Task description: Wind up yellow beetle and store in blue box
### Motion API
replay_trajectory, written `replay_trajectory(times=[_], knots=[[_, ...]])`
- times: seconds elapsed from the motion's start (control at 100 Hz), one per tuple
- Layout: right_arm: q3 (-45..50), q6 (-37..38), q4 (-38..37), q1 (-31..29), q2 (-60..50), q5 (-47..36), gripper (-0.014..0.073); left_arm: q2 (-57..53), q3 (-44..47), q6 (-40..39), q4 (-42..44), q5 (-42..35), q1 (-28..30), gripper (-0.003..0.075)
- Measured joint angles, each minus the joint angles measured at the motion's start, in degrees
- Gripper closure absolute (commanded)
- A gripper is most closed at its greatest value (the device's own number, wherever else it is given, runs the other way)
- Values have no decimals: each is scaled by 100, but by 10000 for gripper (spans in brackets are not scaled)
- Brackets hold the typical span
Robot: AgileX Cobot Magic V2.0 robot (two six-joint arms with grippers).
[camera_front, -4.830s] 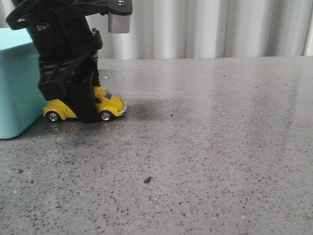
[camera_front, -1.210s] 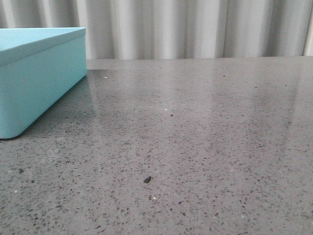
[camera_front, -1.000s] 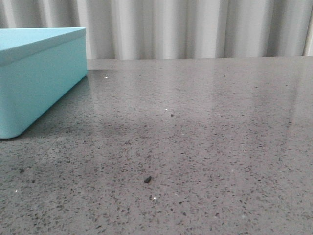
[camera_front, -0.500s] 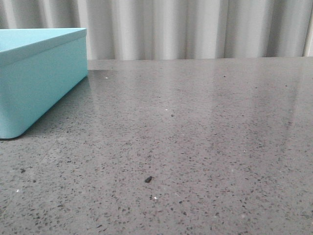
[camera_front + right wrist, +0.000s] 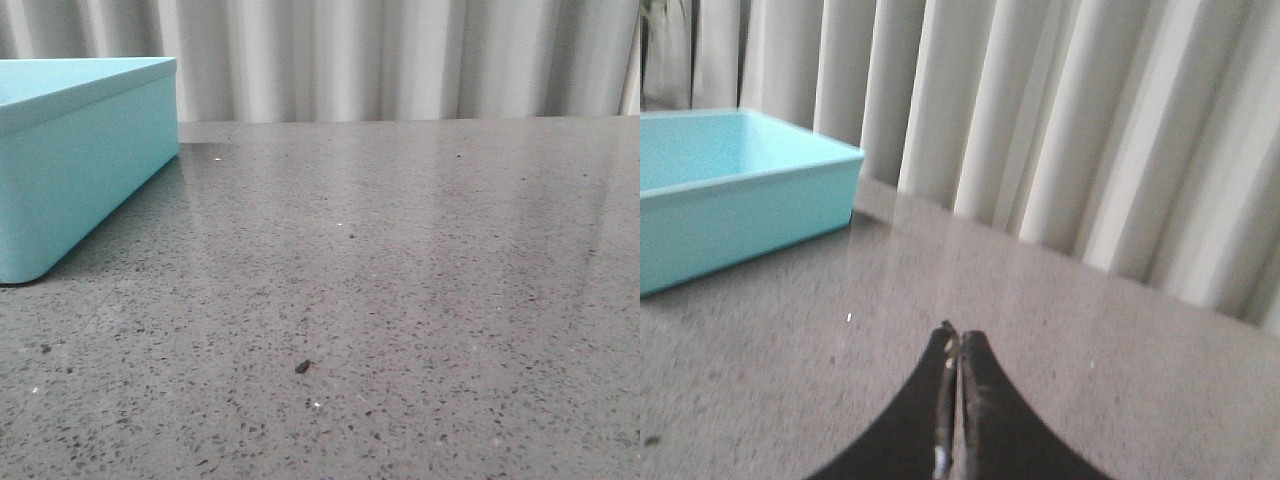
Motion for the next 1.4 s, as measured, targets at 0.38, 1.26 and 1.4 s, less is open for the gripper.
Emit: replay_trajectory(times=[0.38,1.26,1.4], knots=[[1491,0,0,0,0,-1702,636,0,957,0,-185,-1234,0,741],[1664,0,0,0,0,-1953,636,0,1320,0,18,-1565,0,741],[1664,0,0,0,0,-1953,636,-3,1427,0,682,-1533,0,741]])
